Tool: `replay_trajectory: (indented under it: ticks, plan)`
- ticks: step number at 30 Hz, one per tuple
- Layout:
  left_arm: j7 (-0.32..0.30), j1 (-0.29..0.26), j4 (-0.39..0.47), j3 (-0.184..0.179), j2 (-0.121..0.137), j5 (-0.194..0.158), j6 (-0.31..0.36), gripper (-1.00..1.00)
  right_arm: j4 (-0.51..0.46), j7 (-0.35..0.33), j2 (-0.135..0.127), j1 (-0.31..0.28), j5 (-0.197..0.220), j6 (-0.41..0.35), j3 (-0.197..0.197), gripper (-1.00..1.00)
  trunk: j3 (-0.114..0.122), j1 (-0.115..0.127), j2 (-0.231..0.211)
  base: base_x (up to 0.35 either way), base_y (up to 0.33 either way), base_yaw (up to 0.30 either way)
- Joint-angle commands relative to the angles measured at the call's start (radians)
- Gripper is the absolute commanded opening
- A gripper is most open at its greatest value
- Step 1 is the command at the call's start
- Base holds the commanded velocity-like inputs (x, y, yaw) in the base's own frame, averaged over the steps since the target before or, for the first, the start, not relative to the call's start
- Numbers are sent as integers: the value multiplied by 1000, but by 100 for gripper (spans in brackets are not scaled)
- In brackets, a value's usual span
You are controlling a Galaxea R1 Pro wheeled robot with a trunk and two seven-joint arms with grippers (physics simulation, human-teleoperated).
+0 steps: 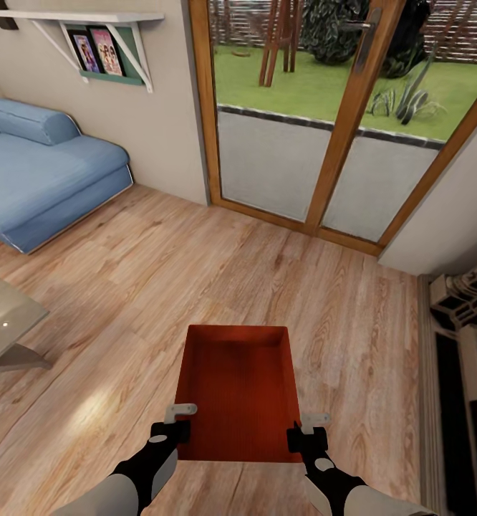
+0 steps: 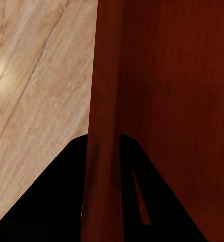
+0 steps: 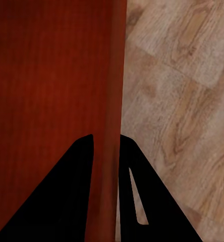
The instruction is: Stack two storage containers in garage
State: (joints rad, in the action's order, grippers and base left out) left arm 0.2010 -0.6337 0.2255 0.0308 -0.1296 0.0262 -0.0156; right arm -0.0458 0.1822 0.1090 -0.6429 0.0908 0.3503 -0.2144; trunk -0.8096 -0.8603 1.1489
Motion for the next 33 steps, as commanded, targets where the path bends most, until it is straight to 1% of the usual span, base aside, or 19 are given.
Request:
replay_trajectory:
  ticks: [1, 33]
  plan:
    - [17, 0, -3, 8, 5, 4, -1, -100, -2, 7, 0, -1, 17, 9, 33, -100, 3, 4, -7, 0, 0, 0]
    - [17, 0, -2, 8, 5, 4, -1, -100, -2, 7, 0, -1, 17, 10, 33, -100, 103, 127, -231, 0, 0, 0]
